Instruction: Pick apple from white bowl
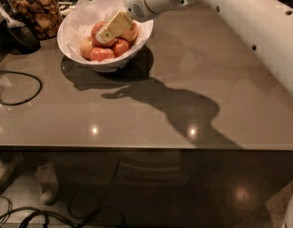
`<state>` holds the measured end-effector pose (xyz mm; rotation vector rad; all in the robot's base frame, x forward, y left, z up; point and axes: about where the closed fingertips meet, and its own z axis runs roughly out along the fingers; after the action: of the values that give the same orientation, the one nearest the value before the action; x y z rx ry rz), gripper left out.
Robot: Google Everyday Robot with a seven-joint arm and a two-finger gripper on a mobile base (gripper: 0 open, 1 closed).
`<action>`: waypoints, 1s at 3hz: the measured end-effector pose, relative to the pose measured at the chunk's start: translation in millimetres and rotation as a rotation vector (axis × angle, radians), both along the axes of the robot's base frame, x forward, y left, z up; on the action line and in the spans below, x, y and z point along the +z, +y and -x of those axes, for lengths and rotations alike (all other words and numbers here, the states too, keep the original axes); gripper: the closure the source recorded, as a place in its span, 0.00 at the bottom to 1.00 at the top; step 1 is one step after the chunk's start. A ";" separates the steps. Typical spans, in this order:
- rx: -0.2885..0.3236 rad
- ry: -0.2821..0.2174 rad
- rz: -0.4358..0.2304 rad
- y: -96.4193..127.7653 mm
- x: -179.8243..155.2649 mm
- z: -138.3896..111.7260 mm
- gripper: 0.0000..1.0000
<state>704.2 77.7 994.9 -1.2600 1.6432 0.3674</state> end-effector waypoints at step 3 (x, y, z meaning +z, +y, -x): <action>-0.009 0.074 0.003 4.9 -38.8 -7.8 0.14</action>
Offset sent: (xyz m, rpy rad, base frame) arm 0.0112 -0.0005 -0.0452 -0.0008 0.0854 -0.0233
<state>712.0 82.6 956.1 -1.2534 1.7114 0.4104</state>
